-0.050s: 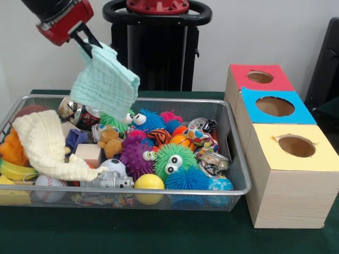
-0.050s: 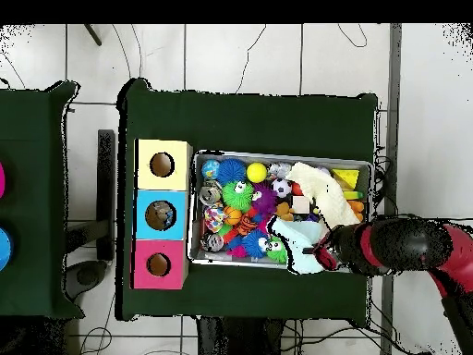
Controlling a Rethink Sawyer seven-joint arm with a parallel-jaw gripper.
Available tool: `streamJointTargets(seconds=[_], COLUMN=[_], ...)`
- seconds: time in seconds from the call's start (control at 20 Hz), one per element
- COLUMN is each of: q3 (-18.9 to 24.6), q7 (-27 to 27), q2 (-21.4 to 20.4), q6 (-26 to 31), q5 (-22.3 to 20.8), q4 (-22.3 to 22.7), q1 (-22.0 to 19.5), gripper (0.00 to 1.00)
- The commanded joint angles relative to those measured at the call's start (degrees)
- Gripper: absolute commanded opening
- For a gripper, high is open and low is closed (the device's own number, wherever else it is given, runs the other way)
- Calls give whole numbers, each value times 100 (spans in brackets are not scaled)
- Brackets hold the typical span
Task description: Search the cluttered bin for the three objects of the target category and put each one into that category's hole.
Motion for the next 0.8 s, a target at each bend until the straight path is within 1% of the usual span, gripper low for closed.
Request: streamJointTargets(seconds=[0.05, 0.15, 0.2, 0.25, 0.5, 0.8], q3=[330, 442, 602, 749, 1254, 1522], q7=[-1149, -981, -863, -835, -761, -607], q2=[221, 296, 398, 531, 1001, 1432], q6=[835, 674, 432, 216, -395, -962], q5=[253, 394, 578, 715, 1116, 1150], q4=[227, 269, 325, 380, 494, 408], q1=[95, 101, 41, -53, -375, -347], gripper=[0, 0, 0, 0, 0, 0])
